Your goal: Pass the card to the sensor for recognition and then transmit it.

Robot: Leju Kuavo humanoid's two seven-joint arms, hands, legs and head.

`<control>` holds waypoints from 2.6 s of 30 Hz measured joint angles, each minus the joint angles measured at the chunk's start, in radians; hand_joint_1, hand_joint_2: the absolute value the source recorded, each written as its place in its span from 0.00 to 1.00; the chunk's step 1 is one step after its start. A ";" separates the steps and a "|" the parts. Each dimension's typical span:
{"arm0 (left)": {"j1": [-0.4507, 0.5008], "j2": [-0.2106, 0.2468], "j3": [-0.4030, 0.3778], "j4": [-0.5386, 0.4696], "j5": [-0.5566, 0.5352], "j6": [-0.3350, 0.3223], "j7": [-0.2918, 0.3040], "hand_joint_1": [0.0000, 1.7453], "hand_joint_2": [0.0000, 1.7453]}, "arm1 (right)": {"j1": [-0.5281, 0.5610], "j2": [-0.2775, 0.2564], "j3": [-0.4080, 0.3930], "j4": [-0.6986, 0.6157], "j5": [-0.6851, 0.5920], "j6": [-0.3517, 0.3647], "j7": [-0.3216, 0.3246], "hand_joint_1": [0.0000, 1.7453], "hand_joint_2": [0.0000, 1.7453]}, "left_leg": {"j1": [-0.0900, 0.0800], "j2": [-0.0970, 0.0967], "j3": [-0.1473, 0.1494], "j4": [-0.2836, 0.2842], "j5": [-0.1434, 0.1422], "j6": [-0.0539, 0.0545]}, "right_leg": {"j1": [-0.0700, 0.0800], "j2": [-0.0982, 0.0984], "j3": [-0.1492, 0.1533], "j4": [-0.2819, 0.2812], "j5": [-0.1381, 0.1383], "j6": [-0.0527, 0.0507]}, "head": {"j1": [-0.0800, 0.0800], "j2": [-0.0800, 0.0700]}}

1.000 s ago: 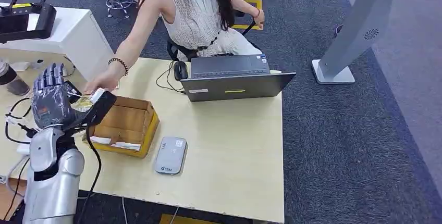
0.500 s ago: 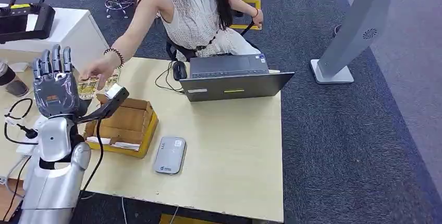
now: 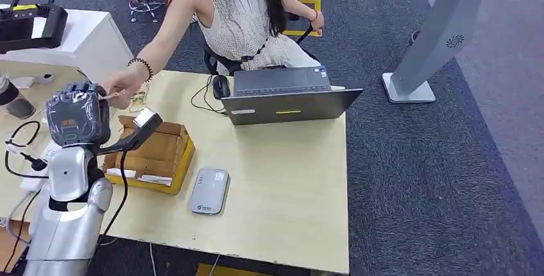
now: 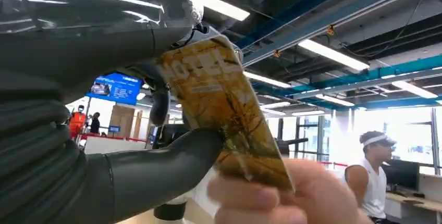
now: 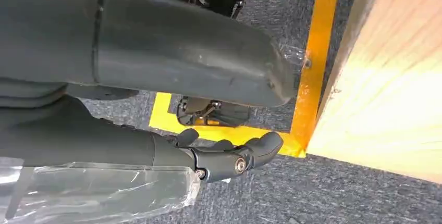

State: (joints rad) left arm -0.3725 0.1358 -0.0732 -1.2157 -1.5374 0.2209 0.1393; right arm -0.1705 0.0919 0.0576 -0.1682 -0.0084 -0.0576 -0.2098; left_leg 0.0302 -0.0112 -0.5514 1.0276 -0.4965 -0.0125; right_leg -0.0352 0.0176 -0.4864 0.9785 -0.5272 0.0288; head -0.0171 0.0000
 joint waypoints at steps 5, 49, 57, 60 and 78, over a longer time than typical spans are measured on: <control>0.014 0.000 0.004 -0.018 0.000 -0.005 -0.010 1.00 1.00 | -0.004 0.000 0.000 0.000 0.000 0.000 0.015 0.00 0.00 | 0.000 0.000 0.000 0.000 0.000 0.000 | 0.000 0.000 0.000 0.000 0.000 0.000 | 0.000 0.000; 0.075 -0.264 -0.224 0.409 -0.001 -0.158 0.011 1.00 1.00 | 0.002 0.000 -0.002 -0.001 0.030 0.000 -0.021 0.00 0.00 | 0.000 0.001 -0.003 0.001 0.000 0.000 | 0.000 0.000 -0.003 0.000 0.000 0.001 | 0.000 0.000; 0.043 -0.277 -0.219 0.480 -0.001 -0.117 -0.010 1.00 1.00 | 0.003 0.000 -0.003 -0.001 0.031 0.001 -0.022 0.00 0.00 | 0.000 0.000 -0.002 0.001 0.001 0.001 | 0.000 -0.001 -0.002 0.000 0.001 0.000 | 0.000 0.000; 0.046 -0.276 -0.219 0.482 -0.001 -0.064 -0.007 1.00 1.00 | 0.003 0.000 -0.006 -0.001 0.030 0.001 -0.022 0.00 0.00 | 0.000 0.000 -0.002 0.001 0.002 0.000 | 0.000 0.000 -0.002 0.000 0.002 0.001 | 0.000 0.000; -0.030 -0.025 -0.210 0.016 0.000 -0.116 0.214 1.00 1.00 | 0.009 0.001 -0.019 -0.006 0.074 0.019 -0.055 0.00 0.00 | 0.001 0.001 -0.005 0.000 0.003 -0.001 | 0.001 0.001 -0.007 0.003 0.002 0.001 | 0.000 0.000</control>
State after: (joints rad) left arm -0.4025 0.1113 -0.2835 -1.1997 -1.5377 0.1053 0.3533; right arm -0.1611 0.0927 0.0386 -0.1743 0.0660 -0.0389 -0.2647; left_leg 0.0309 -0.0103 -0.5563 1.0280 -0.4930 -0.0131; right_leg -0.0345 0.0185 -0.4929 0.9818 -0.5248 0.0296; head -0.0172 0.0000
